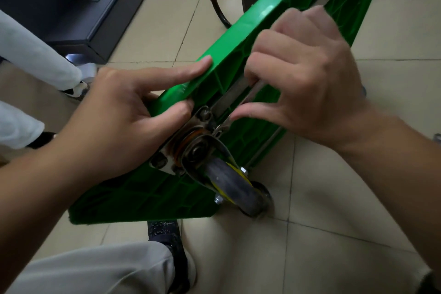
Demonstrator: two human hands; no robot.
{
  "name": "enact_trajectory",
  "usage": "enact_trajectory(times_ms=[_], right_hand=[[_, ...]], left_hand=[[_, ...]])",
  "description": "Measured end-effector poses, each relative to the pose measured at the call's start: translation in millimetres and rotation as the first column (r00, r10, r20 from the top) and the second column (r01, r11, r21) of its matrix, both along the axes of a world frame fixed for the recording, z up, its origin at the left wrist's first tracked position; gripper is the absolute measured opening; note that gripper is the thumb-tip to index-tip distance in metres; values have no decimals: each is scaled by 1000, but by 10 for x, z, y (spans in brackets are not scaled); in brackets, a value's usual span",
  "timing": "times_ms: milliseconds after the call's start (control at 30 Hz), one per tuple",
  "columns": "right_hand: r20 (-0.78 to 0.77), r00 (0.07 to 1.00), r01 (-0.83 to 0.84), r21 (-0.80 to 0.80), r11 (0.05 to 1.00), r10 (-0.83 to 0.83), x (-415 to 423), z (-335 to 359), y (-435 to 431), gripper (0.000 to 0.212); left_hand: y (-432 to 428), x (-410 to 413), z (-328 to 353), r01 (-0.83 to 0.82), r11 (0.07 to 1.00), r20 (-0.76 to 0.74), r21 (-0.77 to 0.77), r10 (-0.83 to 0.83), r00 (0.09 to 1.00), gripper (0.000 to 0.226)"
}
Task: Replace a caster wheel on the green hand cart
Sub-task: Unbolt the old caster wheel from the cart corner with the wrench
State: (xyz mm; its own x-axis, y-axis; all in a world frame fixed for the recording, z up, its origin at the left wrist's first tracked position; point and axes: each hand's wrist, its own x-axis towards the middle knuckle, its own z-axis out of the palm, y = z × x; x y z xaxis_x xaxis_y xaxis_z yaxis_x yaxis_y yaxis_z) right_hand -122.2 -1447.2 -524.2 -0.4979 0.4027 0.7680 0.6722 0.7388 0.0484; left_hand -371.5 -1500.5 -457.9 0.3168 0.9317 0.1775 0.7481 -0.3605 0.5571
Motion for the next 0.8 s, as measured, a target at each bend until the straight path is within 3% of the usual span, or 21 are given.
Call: enact_trajectory(times_ms=[133, 267, 333, 400, 467, 533, 633, 700, 800], right_hand=[[8, 999, 32, 2, 999, -32, 72, 42, -75, 61], [-289, 943, 78, -290, 954, -165, 213, -172, -105, 60], [-542, 796, -61, -515, 855, -270, 164, -362, -171, 56], [-730, 534, -315, -640, 700, -427, 39, -556, -267, 59], [-750, 307, -534, -645, 546, -586, -116, -753, -360, 64], [-680, 211, -656, -631, 414, -703, -276, -950, -462, 65], [-616, 260, -727, -632, 269, -743, -513, -1181, -688, 61], [-620, 297, -744, -627, 231, -726, -644, -1291, -849, 56], [-599, 280, -756, -619, 212, -750, -743, -1380, -979, 57]], left_hand=[[8, -14, 1, 5, 1000, 10, -15, -5, 1000, 49], [18, -10, 8, 11, 1000, 2, -28, -11, 1000, 50], [29, -14, 17, 10, 999, 1, -30, -9, 1000, 51], [25, -4, 29, 2, 999, -2, -42, -2, 1000, 51], [11, -2, 37, -1, 999, -11, -44, 0, 1000, 50], [2, -10, 27, -10, 999, -12, -49, 10, 1000, 50], [5, -20, 13, -14, 998, -8, -60, 13, 1000, 50], [13, -23, 15, -10, 999, -4, -45, 10, 1000, 51], [29, -23, 14, -11, 1000, -7, -29, 11, 1000, 50]])
